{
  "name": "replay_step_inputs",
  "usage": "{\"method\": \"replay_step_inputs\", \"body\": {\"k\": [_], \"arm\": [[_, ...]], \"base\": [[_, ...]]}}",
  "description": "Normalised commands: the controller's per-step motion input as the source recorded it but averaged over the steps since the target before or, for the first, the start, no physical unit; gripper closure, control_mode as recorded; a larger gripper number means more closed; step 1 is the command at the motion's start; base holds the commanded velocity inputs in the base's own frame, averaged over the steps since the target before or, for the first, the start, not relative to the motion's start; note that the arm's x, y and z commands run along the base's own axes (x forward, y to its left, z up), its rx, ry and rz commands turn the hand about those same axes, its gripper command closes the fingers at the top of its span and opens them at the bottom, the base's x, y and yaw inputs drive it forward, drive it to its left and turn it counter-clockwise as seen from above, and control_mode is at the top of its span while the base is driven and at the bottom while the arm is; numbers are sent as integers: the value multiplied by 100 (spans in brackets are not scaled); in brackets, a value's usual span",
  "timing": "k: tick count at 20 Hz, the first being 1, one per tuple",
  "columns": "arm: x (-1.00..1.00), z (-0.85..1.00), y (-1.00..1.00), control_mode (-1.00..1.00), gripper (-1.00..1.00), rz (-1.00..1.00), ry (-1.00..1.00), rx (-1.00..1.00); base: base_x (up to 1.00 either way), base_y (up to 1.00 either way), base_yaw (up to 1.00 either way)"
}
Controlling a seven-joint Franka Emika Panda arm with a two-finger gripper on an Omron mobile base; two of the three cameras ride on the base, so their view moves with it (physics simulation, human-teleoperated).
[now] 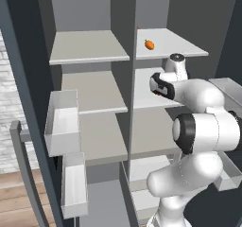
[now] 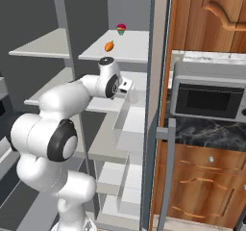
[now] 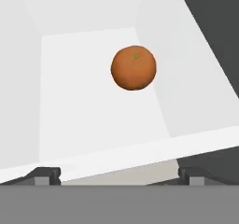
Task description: Take the carrot and tangerine from the fridge shelf and place them in the freezer drawer to begin freezing them.
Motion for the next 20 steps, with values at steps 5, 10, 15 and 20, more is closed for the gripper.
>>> {"method": "replay_step_inputs", "body": {"k": [5, 10, 15, 20], "arm": [[67, -30, -17, -100, -100, -2, 1, 0], [60, -24, -15, -100, -100, 0, 2, 0], [47, -11, -24, -100, -100, 0, 2, 0], [44, -11, -26, -100, -100, 0, 2, 0]], "base": [[0, 0, 0], [0, 0, 0], [0, 0, 0], [0, 0, 0]]}}
